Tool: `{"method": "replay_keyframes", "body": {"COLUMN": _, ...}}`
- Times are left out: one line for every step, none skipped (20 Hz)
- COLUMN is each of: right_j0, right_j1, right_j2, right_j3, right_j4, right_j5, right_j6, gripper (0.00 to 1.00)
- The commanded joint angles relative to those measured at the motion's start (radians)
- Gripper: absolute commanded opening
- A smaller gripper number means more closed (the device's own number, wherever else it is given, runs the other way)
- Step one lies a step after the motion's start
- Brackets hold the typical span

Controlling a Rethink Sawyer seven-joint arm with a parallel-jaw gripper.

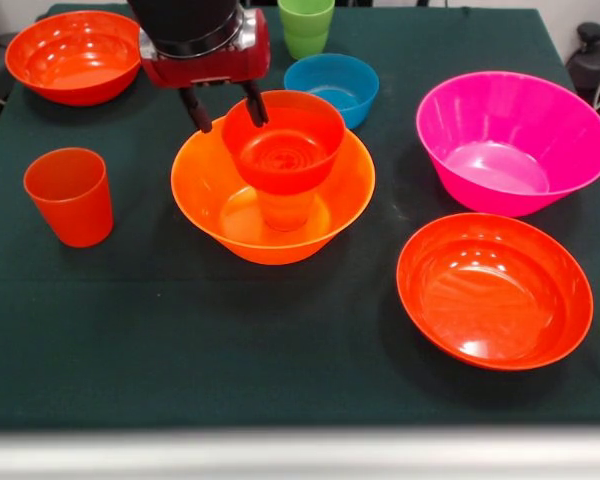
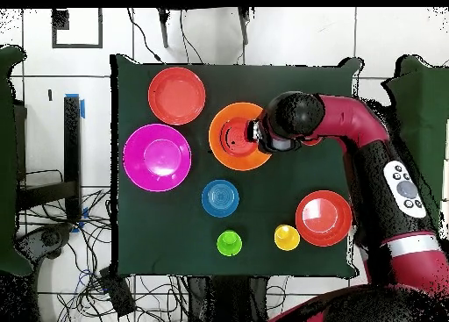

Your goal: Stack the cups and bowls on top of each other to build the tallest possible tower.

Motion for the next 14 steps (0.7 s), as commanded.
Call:
{"method": "replay_keyframes", "body": {"right_j0": 0.052, "right_j1": -0.016, "right_j2": 0.015, "right_j3": 0.004, "right_j4": -0.008, "right_j5": 0.104, "right_j6": -0.226, "gripper": 1.0}}
{"method": "replay_keyframes", "body": {"right_j0": 0.051, "right_j1": -0.019, "right_j2": 0.015, "right_j3": 0.007, "right_j4": -0.008, "right_j5": 0.105, "right_j6": -0.228, "gripper": 1.0}}
{"method": "replay_keyframes", "body": {"right_j0": 0.051, "right_j1": -0.02, "right_j2": 0.014, "right_j3": 0.006, "right_j4": -0.008, "right_j5": 0.107, "right_j6": -0.23, "gripper": 1.0}}
{"method": "replay_keyframes", "body": {"right_j0": 0.049, "right_j1": -0.028, "right_j2": 0.014, "right_j3": 0.011, "right_j4": -0.008, "right_j5": 0.107, "right_j6": -0.234, "gripper": 1.0}}
{"method": "replay_keyframes", "body": {"right_j0": 0.048, "right_j1": -0.032, "right_j2": 0.014, "right_j3": 0.013, "right_j4": -0.008, "right_j5": 0.111, "right_j6": -0.24, "gripper": 1.0}}
{"method": "replay_keyframes", "body": {"right_j0": 0.047, "right_j1": -0.037, "right_j2": 0.014, "right_j3": 0.014, "right_j4": -0.009, "right_j5": 0.114, "right_j6": -0.245, "gripper": 1.0}}
{"method": "replay_keyframes", "body": {"right_j0": 0.046, "right_j1": -0.039, "right_j2": 0.014, "right_j3": 0.014, "right_j4": -0.008, "right_j5": 0.117, "right_j6": -0.247, "gripper": 1.0}}
{"method": "replay_keyframes", "body": {"right_j0": 0.049, "right_j1": -0.037, "right_j2": 0.013, "right_j3": 0.001, "right_j4": -0.008, "right_j5": 0.128, "right_j6": -0.254, "gripper": 1.0}}
{"method": "replay_keyframes", "body": {"right_j0": 0.049, "right_j1": -0.037, "right_j2": 0.013, "right_j3": -0.001, "right_j4": -0.008, "right_j5": 0.131, "right_j6": -0.257, "gripper": 1.0}}
{"method": "replay_keyframes", "body": {"right_j0": 0.05, "right_j1": -0.033, "right_j2": 0.013, "right_j3": -0.012, "right_j4": -0.01, "right_j5": 0.139, "right_j6": -0.265, "gripper": 1.0}}
{"method": "replay_keyframes", "body": {"right_j0": 0.05, "right_j1": -0.033, "right_j2": 0.013, "right_j3": -0.015, "right_j4": -0.011, "right_j5": 0.141, "right_j6": -0.269, "gripper": 1.0}}
{"method": "replay_keyframes", "body": {"right_j0": 0.051, "right_j1": -0.032, "right_j2": 0.011, "right_j3": -0.019, "right_j4": -0.016, "right_j5": 0.143, "right_j6": -0.272, "gripper": 1.0}}
{"method": "replay_keyframes", "body": {"right_j0": 0.05, "right_j1": -0.032, "right_j2": 0.011, "right_j3": -0.019, "right_j4": -0.02, "right_j5": 0.141, "right_j6": -0.276, "gripper": 1.0}}
{"method": "replay_keyframes", "body": {"right_j0": 0.048, "right_j1": -0.032, "right_j2": 0.01, "right_j3": -0.019, "right_j4": -0.025, "right_j5": 0.139, "right_j6": -0.279, "gripper": 1.0}}
